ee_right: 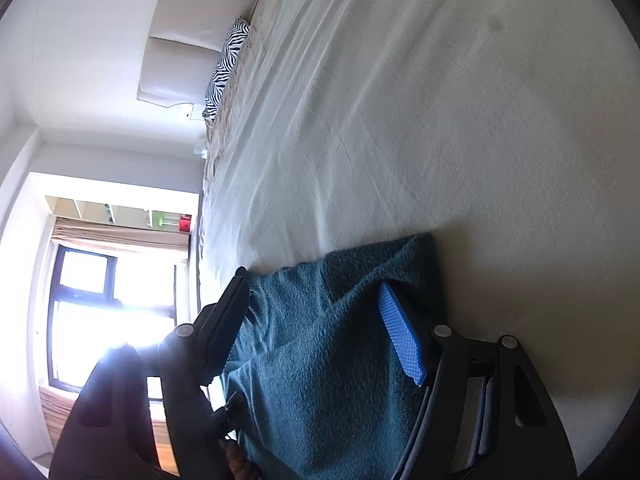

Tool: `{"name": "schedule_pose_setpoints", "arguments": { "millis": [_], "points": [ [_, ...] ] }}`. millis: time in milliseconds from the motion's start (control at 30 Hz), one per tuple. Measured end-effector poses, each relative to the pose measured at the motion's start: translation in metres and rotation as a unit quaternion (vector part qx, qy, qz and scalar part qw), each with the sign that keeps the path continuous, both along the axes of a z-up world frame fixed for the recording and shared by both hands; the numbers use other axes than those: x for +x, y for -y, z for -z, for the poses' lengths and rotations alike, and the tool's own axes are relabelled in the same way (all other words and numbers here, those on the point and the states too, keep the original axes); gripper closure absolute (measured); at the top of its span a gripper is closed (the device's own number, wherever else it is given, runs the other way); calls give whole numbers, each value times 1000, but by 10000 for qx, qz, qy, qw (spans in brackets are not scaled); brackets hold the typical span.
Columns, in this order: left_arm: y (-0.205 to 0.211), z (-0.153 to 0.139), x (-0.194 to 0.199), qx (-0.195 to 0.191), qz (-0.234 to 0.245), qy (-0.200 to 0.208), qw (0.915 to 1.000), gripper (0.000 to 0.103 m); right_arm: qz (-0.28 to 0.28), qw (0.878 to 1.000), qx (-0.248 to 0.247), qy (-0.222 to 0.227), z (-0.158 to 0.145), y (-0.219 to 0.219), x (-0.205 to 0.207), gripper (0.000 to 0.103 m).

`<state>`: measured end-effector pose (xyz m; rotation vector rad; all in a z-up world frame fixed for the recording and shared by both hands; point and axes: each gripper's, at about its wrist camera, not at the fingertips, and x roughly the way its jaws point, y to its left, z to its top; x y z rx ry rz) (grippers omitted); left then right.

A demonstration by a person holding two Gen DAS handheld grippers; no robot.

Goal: Fold small clothes

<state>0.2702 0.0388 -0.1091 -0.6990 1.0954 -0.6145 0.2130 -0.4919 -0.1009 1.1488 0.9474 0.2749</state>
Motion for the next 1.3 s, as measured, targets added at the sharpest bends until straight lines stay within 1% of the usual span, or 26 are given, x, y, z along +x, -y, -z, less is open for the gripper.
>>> {"name": "schedule_pose_setpoints", "arguments": {
  "millis": [133,367,500,567,633,667,733,767,800,833,933,967,1067,1167,1300],
  "points": [
    [-2,0,-2,-38,43,56,10000,90,-201,9997,-14,142,-1,-1,-14,37],
    [-5,0,-2,-128,70,56,9999,90,-757,9968,-192,184,-6,-18,-47,37],
    [-10,-1,-4,-187,29,86,9998,89,-854,9958,-150,296,-5,-18,-70,37],
    [-16,-2,-7,-271,-25,99,9996,85,-839,9957,-73,381,-5,-16,-88,37],
    [-23,-5,-12,-359,-114,102,9992,74,-802,9958,-27,429,-7,-12,-100,37],
    [-27,-8,-16,-366,-162,118,9991,71,-759,9962,-2,434,-7,-11,-110,37],
    [-33,-17,-27,-341,-209,213,9990,53,-673,9969,31,403,-8,-8,-126,37],
    [-38,-24,-37,-291,-232,288,9989,48,-633,9972,45,394,-8,-9,-135,37],
    [-40,-28,-44,-230,-250,310,9989,34,-598,9974,49,406,-9,-9,-146,37],
    [-44,-33,-57,-185,-270,365,9988,30,-541,9976,50,437,-11,-8,-160,37],
    [-53,-41,-89,-34,-258,394,9989,30,-302,9983,43,503,-16,-3,-204,36],
    [-57,-43,-103,36,-260,397,9989,30,-181,9986,-50,500,-17,-3,-221,36],
    [-70,-48,-147,244,-281,396,9985,30,-64,9986,-263,445,-20,-4,-261,36],
    [-82,-48,-187,406,-340,314,9981,30,-94,9972,-680,307,-24,-12,-296,36],
    [-93,-45,-231,506,-350,166,9980,29,-265,9929,-1148,183,-29,-23,-332,36]
  ]
}}
